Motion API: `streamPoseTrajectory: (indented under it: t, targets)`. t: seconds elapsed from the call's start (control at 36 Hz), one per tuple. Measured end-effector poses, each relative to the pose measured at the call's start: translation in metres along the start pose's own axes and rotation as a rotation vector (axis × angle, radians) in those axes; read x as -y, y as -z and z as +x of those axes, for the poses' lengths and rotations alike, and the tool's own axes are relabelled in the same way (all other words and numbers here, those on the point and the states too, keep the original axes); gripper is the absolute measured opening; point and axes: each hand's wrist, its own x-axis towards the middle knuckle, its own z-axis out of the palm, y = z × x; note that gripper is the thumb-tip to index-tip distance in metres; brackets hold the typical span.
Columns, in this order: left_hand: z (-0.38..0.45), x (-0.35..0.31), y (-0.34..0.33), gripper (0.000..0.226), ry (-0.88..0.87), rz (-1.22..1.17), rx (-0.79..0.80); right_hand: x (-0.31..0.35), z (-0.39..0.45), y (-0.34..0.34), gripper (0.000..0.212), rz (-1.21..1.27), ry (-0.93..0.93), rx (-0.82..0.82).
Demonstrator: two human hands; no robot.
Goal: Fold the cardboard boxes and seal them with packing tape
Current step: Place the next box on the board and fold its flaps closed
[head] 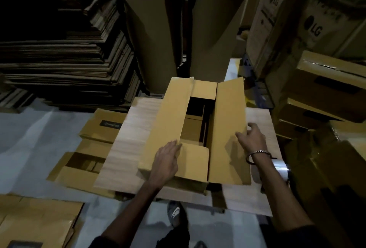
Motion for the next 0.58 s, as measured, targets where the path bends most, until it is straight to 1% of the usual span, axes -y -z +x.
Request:
streamPoseTrajectory:
  t: [0.06, 0.11, 0.17, 0.19, 0.22, 0.28, 0.33, 0.39, 0.44, 0.5, 0.53, 0.58]
  targets:
    - [-0.007, 0.003, 0.008, 0.066, -0.006, -0.149, 0.001, 0.018, -0.015, 0.004, 0.066, 0.012, 0.030, -0.026]
    - [-0.011, 0.005, 0.019, 0.066, 0.014, -0.194, 0.017, 0.039, -0.030, 0.004, 0.066, 0.026, 0.083, -0.065]
    - [-0.009, 0.011, 0.026, 0.057, 0.032, -0.121, -0.025, 0.058, -0.045, -0.002, 0.063, 0.064, 0.148, -0.089]
    - [-0.008, 0.018, 0.028, 0.057, 0.050, -0.071, -0.056, 0.066, -0.053, -0.008, 0.060, 0.095, 0.173, -0.081]
    - [-0.005, 0.026, 0.031, 0.063, 0.075, -0.030, -0.081, 0.072, -0.061, -0.016, 0.056, 0.130, 0.190, -0.059]
    - [-0.001, 0.042, 0.035, 0.085, 0.167, 0.026, -0.089, 0.074, -0.076, -0.037, 0.048, 0.158, 0.208, 0.009]
    - [0.001, 0.052, 0.040, 0.102, 0.277, -0.005, -0.034, 0.065, -0.084, -0.064, 0.043, 0.120, 0.199, 0.071]
    - [0.000, 0.057, 0.042, 0.109, 0.326, -0.109, 0.021, 0.052, -0.088, -0.089, 0.045, 0.068, 0.169, 0.116]
    - [-0.002, 0.062, 0.042, 0.107, 0.324, -0.203, 0.053, 0.041, -0.090, -0.111, 0.051, -0.017, 0.163, 0.114]
    - [-0.006, 0.067, 0.042, 0.105, 0.305, -0.229, 0.066, 0.031, -0.093, -0.131, 0.055, -0.147, 0.182, 0.103]
    - [-0.009, 0.069, 0.042, 0.103, 0.295, -0.225, 0.072, 0.026, -0.095, -0.139, 0.054, -0.187, 0.193, 0.102]
    - [-0.010, 0.072, 0.041, 0.101, 0.277, -0.209, 0.083, 0.020, -0.100, -0.151, 0.049, -0.193, 0.218, 0.096]
